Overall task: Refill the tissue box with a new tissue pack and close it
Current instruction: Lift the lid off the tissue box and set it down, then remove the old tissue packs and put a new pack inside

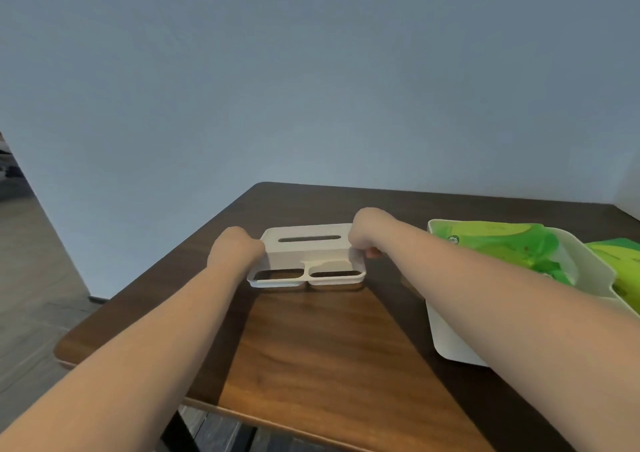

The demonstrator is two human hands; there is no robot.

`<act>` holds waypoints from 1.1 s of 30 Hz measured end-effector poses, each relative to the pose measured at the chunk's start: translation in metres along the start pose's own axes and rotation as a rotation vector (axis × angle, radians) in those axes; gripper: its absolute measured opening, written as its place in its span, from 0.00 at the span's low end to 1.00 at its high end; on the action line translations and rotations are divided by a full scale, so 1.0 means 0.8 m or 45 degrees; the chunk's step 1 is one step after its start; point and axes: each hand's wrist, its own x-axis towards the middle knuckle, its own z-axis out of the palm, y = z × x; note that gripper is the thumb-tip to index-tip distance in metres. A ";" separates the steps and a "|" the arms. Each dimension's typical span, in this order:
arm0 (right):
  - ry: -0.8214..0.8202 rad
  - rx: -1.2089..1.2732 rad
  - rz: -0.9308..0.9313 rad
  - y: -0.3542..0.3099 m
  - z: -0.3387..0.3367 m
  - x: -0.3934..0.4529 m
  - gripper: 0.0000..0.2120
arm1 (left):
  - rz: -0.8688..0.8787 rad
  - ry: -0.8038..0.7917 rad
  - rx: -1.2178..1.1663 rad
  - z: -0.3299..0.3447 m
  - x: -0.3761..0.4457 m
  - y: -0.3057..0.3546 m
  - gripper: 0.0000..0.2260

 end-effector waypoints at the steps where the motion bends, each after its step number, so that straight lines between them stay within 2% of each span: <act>1: -0.020 -0.023 -0.004 -0.003 0.001 0.003 0.13 | -0.001 -0.005 -0.003 0.001 0.002 -0.001 0.10; 8: -0.051 -0.038 0.029 -0.011 0.004 0.017 0.13 | -0.023 -0.004 -0.053 0.004 0.006 0.000 0.12; 13: 0.101 0.058 -0.003 -0.007 0.000 0.006 0.13 | 0.056 0.025 -0.067 -0.010 -0.004 0.011 0.11; 19: 0.231 0.029 -0.078 0.014 -0.027 -0.043 0.16 | 0.190 -0.007 -0.089 -0.028 -0.036 0.052 0.10; 25: 0.518 0.258 -0.027 0.087 -0.063 -0.080 0.14 | 0.325 -0.146 -0.174 -0.022 -0.084 0.123 0.06; 29: 0.791 0.450 0.115 0.169 -0.068 -0.100 0.05 | 0.400 -0.333 -0.217 0.005 -0.128 0.180 0.01; 30: 0.825 0.466 0.164 0.189 -0.066 -0.104 0.05 | 0.416 -0.367 -0.229 0.011 -0.137 0.193 0.03; 33: 0.849 0.448 0.331 0.245 -0.058 -0.118 0.14 | 0.491 -0.437 -0.184 0.029 -0.159 0.221 0.15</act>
